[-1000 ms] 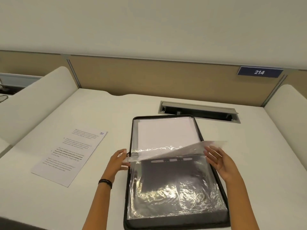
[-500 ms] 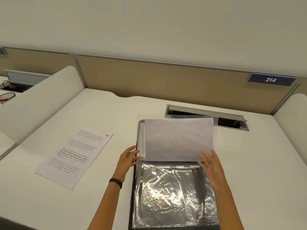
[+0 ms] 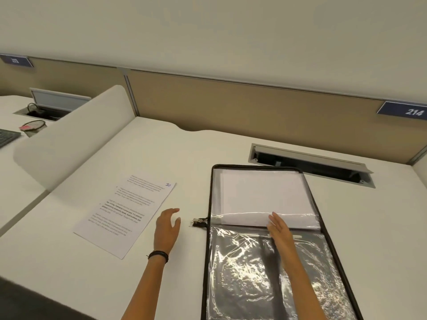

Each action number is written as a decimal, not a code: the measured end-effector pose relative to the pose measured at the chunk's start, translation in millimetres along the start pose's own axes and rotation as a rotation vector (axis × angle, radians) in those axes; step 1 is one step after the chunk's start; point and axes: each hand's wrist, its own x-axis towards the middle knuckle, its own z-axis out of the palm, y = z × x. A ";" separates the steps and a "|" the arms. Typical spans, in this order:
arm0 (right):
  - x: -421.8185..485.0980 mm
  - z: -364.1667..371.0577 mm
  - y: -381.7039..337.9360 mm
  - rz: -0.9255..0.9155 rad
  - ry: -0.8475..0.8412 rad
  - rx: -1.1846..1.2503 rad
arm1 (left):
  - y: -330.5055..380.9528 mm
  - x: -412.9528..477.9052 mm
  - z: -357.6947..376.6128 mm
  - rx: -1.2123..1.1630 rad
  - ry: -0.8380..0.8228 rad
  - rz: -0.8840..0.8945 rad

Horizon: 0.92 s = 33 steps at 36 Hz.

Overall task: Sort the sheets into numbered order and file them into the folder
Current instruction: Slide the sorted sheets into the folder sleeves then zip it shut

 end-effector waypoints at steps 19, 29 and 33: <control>-3.3 35.6 61.9 -0.438 0.064 -0.928 | -70.9 61.1 -45.5 0.554 -0.143 -0.118; -3.2 36.1 64.0 -0.441 0.081 -0.914 | -75.3 51.7 -33.0 0.565 -0.015 -0.027; -4.4 36.1 64.3 -0.433 0.087 -0.909 | -75.5 48.5 -35.1 0.474 -0.037 0.004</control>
